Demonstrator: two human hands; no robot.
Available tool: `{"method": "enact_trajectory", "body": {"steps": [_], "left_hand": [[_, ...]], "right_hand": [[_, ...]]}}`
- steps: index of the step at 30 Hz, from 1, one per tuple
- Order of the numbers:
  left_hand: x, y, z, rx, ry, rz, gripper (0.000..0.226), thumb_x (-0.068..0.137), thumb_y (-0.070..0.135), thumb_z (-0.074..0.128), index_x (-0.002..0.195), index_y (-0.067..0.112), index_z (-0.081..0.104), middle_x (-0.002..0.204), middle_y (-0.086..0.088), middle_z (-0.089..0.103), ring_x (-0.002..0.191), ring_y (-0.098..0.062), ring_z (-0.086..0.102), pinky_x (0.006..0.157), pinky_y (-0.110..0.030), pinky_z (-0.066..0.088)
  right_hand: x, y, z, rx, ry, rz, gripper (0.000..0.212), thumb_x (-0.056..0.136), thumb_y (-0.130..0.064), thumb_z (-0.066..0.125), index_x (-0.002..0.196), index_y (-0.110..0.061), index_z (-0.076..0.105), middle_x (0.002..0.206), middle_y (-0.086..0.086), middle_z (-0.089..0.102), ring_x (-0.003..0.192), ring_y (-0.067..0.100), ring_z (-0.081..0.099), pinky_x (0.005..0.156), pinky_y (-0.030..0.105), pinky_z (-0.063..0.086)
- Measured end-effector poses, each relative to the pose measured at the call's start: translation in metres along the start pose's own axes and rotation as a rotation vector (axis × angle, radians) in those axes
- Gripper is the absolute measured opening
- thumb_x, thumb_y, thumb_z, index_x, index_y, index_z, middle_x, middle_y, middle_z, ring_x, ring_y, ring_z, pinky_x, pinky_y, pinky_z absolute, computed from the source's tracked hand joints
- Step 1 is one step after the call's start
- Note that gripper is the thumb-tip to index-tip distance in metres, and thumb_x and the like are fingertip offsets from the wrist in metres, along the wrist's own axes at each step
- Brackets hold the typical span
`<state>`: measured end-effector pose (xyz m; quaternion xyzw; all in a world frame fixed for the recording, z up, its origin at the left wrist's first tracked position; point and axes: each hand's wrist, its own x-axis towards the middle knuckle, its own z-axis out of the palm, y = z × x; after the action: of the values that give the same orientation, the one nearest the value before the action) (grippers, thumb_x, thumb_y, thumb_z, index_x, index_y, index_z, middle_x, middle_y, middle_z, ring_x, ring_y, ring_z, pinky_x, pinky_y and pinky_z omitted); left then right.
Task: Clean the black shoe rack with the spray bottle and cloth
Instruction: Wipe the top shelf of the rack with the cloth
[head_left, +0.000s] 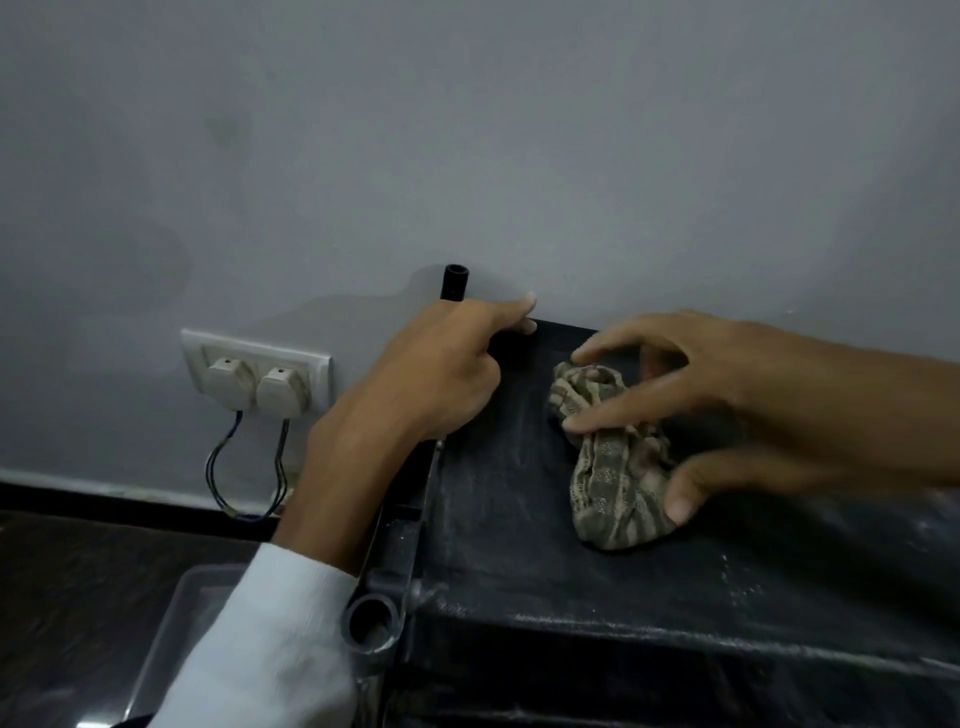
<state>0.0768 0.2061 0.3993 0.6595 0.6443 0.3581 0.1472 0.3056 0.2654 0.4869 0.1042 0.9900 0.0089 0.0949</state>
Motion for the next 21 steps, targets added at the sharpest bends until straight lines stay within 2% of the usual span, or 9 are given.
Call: {"method": "enact_trajectory", "body": {"steps": [3,5,7,9,13,15,18,20,21], "left_hand": [[0.001,-0.001,0.000,0.019,0.011,0.001,0.073,0.085,-0.012,0.039,0.148,0.024,0.042,0.141,0.012,0.055,0.135,-0.011,0.043,0.112,-0.031,0.036],[0.001,-0.001,0.000,0.021,0.012,0.008,0.073,0.085,-0.013,0.039,0.148,0.023,0.043,0.140,0.012,0.056,0.134,-0.011,0.045,0.111,-0.029,0.037],[0.000,-0.001,0.000,0.009,0.011,0.001,0.073,0.085,-0.013,0.039,0.148,0.024,0.043,0.139,0.014,0.057,0.129,-0.011,0.049,0.109,-0.028,0.038],[0.000,-0.002,0.001,-0.003,0.010,-0.002,0.072,0.086,-0.012,0.039,0.148,0.025,0.043,0.138,0.015,0.057,0.126,-0.011,0.052,0.108,-0.029,0.039],[0.001,-0.004,0.002,-0.021,0.001,-0.011,0.073,0.086,-0.011,0.039,0.147,0.027,0.045,0.136,0.014,0.059,0.125,-0.014,0.053,0.109,-0.035,0.041],[0.001,-0.005,0.003,-0.022,-0.004,-0.023,0.072,0.085,-0.011,0.039,0.145,0.028,0.047,0.133,0.008,0.062,0.124,-0.016,0.054,0.109,-0.036,0.041],[0.002,-0.008,0.003,-0.041,-0.005,-0.053,0.070,0.088,-0.010,0.038,0.143,0.032,0.049,0.124,-0.003,0.067,0.121,-0.020,0.056,0.107,-0.032,0.042],[0.002,-0.008,0.004,-0.043,-0.007,-0.061,0.067,0.090,-0.009,0.039,0.142,0.032,0.050,0.120,-0.010,0.068,0.117,-0.023,0.058,0.105,-0.031,0.043],[0.002,-0.008,0.004,-0.037,-0.010,-0.060,0.067,0.090,-0.008,0.039,0.142,0.032,0.050,0.118,-0.013,0.068,0.116,-0.024,0.059,0.104,-0.032,0.044]], "right_hand": [[0.006,0.007,0.015,-0.028,0.174,-0.134,0.050,0.085,-0.065,0.059,0.129,-0.042,0.061,0.157,-0.013,0.033,0.145,0.006,0.023,0.108,0.032,0.038],[0.008,0.007,0.023,0.074,0.180,-0.161,0.044,0.090,-0.053,0.060,0.129,-0.032,0.060,0.153,-0.009,0.045,0.148,0.010,0.029,0.113,0.038,0.041],[0.008,0.004,0.027,0.083,0.187,-0.135,0.042,0.093,-0.046,0.056,0.133,-0.036,0.052,0.143,-0.013,0.055,0.139,0.004,0.043,0.104,0.037,0.050],[0.008,0.000,0.028,-0.043,0.238,-0.105,0.039,0.095,-0.048,0.049,0.134,-0.042,0.048,0.132,-0.015,0.061,0.125,0.008,0.056,0.085,0.038,0.058],[0.008,-0.010,0.028,-0.276,0.269,0.080,0.043,0.095,-0.066,0.035,0.123,-0.042,0.058,0.108,-0.009,0.067,0.089,0.016,0.066,0.054,0.032,0.050],[0.011,-0.015,0.027,-0.341,0.279,0.251,0.053,0.093,-0.070,0.023,0.109,-0.038,0.063,0.090,-0.010,0.062,0.080,0.017,0.063,0.052,0.029,0.041],[0.009,-0.013,0.032,-0.332,0.312,0.413,0.063,0.088,-0.071,0.017,0.089,-0.028,0.063,0.078,-0.010,0.056,0.076,0.015,0.058,0.059,0.033,0.047],[-0.001,-0.008,0.033,-0.176,0.330,0.432,0.070,0.085,-0.079,0.019,0.096,-0.029,0.067,0.084,-0.014,0.054,0.079,0.007,0.052,0.068,0.033,0.050],[-0.006,-0.006,0.034,-0.041,0.334,0.421,0.071,0.084,-0.083,0.023,0.111,-0.032,0.066,0.092,-0.017,0.054,0.085,0.001,0.052,0.074,0.027,0.049]]}}
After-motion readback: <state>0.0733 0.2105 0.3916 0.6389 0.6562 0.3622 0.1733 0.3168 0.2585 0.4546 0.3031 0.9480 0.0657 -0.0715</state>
